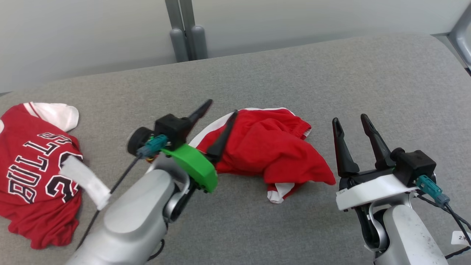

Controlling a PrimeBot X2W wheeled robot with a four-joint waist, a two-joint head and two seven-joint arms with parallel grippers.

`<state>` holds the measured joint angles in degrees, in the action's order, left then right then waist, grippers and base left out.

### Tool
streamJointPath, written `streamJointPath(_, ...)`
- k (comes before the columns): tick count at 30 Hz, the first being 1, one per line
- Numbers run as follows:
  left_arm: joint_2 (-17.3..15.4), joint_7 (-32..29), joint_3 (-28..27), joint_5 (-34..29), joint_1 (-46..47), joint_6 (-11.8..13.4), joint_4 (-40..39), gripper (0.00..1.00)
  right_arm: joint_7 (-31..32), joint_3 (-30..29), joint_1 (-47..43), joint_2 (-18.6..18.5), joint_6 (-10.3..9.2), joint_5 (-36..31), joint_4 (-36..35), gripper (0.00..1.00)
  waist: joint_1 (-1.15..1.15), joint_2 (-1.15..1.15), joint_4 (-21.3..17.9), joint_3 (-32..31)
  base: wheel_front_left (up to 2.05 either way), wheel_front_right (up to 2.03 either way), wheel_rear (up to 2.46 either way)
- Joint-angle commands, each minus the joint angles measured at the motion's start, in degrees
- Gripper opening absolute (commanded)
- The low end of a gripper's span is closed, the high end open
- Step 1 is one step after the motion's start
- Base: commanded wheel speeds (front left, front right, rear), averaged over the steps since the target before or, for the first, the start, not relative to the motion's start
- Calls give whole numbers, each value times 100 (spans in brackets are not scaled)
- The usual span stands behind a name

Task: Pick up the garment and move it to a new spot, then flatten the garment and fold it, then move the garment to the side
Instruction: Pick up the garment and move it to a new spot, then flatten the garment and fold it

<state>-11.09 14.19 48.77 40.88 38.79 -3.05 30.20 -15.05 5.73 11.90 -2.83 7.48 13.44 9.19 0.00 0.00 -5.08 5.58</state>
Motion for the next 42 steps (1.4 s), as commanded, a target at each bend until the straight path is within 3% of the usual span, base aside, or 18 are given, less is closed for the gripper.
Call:
streamJointPath(1,-137,50,-135,-11,-193,170,-131,100,-18,-7,-103,-12,2,-24,-15,100,0,0,186,-144,0,0,0)
streamJointPath(6,-679,104,-785,-77,-724,767,-654,100,-19,-38,-146,-13,2,-73,-43,100,0,0,288,-181,0,0,0)
streamJointPath(10,-933,100,-1557,-326,-1417,1177,-1207,100,-19,-61,-185,-35,2,-131,-36,100,0,0,310,-139,0,0,0)
streamJointPath(16,-713,97,-2785,-776,-2660,1388,-1969,100,-18,-138,-217,-86,2,-155,-51,100,0,0,279,-144,0,0,0)
streamJointPath(20,-361,96,-3339,-1061,-3299,1239,-2140,100,-18,-211,-275,-96,2,-130,-44,100,0,0,281,-199,0,0,0)
streamJointPath(26,48,96,-3746,-1501,-3636,842,-2076,100,-19,-244,-370,-111,2,-111,-3,100,0,0,292,-259,0,0,0)
streamJointPath(34,350,97,-4096,-1862,-3628,417,-1943,100,-18,-197,-359,-107,2,-92,26,100,0,0,224,-284,0,0,0)
streamJointPath(42,553,96,-4287,-2065,-3547,153,-1802,100,-18,-149,-402,-165,2,-56,30,100,0,0,200,-259,0,0,0)
